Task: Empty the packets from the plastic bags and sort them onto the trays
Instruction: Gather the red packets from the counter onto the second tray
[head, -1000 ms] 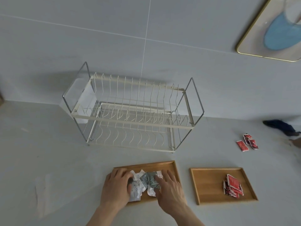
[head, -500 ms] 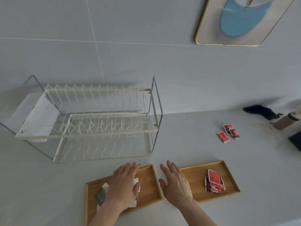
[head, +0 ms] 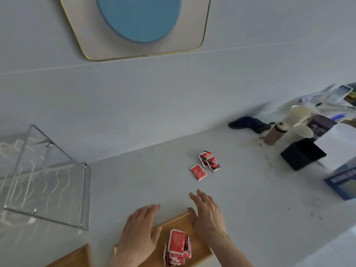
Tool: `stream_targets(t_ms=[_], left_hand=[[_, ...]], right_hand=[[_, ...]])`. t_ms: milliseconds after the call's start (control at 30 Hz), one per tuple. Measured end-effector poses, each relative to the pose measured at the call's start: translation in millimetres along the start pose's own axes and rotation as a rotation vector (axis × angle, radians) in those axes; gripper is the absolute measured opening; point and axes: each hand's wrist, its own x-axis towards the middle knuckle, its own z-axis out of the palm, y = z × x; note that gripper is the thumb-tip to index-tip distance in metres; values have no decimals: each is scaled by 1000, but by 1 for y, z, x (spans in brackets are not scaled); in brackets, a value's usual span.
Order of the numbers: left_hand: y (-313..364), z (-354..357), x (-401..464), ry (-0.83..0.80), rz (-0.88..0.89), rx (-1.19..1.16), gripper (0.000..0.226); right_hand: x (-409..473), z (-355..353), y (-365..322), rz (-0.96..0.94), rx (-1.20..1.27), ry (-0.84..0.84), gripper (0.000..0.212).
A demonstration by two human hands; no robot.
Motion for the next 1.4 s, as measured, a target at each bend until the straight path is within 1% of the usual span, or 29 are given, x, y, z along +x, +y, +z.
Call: stream_targets(t_ms=[167,300,400,500,667,767,833,900,967,1033,1100,1200,1267,1333,1400], left_hand=[[56,3,59,17,16,-42,55],[86,7,107,27,36,-12,51],[108,10,141,38,68,36,49],[122,17,168,19,131,148,49],[125,34,201,-37,270,307,63],[126,40,208,-98,241,383,64],[124,42,207,-119,195,398,66],[119,43,204,-119,147,361,60],[110,45,199,-91,148,315,44],[101,46,195,-17,161,287,32],[98,45,193,-7,146,285,26],[100,42,193,-41,31,246,23],[100,41,197,-15,-122,69,22],[97,41,203,27,-300,-189,17],[98,40,210,36,-417,-408,10]], right_hand=[[51,-39,61,76,10,51,46],[95,-61,88,116,46,100,40],[127,-67,96,122,66,119,40],[154,-66,94,137,104,116,44],[179,-53,89,140,76,105,52],[187,-45,91,202,188,112,55],[189,-43,96,285,293,99,45],[190,-44,103,309,365,104,28],[198,-50,106,273,419,145,16],[214,-59,106,200,418,152,20],[232,-68,103,75,362,82,26],[245,-69,97,-96,127,-51,30],[242,-62,95,-125,76,-29,28],[233,-53,92,-89,141,28,21],[226,-47,91,-11,231,46,14]])
